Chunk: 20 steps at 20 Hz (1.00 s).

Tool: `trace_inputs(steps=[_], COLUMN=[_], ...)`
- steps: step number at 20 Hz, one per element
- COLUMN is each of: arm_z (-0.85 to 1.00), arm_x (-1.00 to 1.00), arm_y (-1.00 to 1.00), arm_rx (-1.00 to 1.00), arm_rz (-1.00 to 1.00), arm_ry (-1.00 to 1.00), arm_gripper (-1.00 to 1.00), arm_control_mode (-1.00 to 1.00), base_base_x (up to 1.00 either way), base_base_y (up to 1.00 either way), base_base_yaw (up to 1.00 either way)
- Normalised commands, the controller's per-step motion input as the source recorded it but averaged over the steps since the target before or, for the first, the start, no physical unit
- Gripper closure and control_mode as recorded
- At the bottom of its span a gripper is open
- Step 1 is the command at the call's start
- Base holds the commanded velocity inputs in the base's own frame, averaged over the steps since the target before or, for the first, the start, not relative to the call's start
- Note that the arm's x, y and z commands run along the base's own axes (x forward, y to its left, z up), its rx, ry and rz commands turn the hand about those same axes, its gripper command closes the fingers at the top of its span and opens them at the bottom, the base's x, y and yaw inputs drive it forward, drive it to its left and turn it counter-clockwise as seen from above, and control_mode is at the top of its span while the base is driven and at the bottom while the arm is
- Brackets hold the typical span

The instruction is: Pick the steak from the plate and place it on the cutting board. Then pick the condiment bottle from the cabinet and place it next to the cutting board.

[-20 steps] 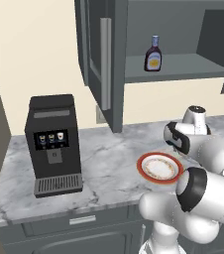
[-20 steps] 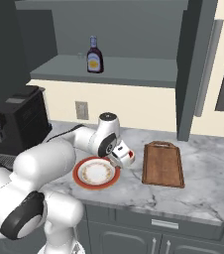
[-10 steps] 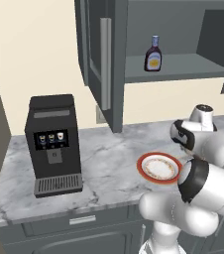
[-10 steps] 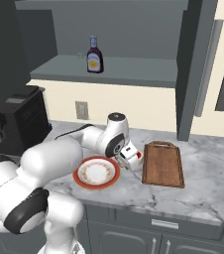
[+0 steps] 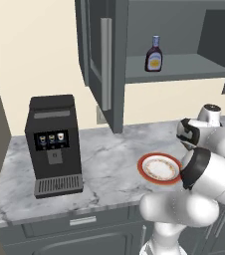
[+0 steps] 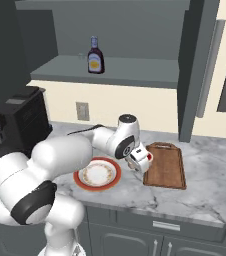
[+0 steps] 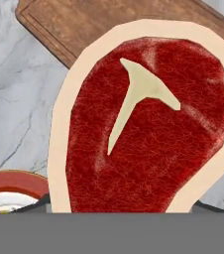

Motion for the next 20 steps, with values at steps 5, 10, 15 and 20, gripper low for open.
trace_inputs(steps=[5, 10, 15, 20], arm_z=[0.00, 0.00, -0.05, -0.21], arm_x=[0.15, 0.14, 0.14, 0.17], arm_y=[-0.30, -0.29, -0.27, -0.23], arm_rx=[0.00, 0.00, 0.00, 0.00], arm_rz=[-0.01, -0.01, -0.01, 0.00], arm_ry=[0.00, 0.00, -0.01, -0.05], arm_gripper=[1.00, 1.00, 1.00, 1.00], arm_control_mode=[-1.00, -1.00, -1.00, -1.00], base_base_x=[0.00, 0.00, 0.00, 0.00], base_base_y=[0.00, 0.00, 0.00, 0.00], base_base_yaw=[0.00, 0.00, 0.00, 0.00])
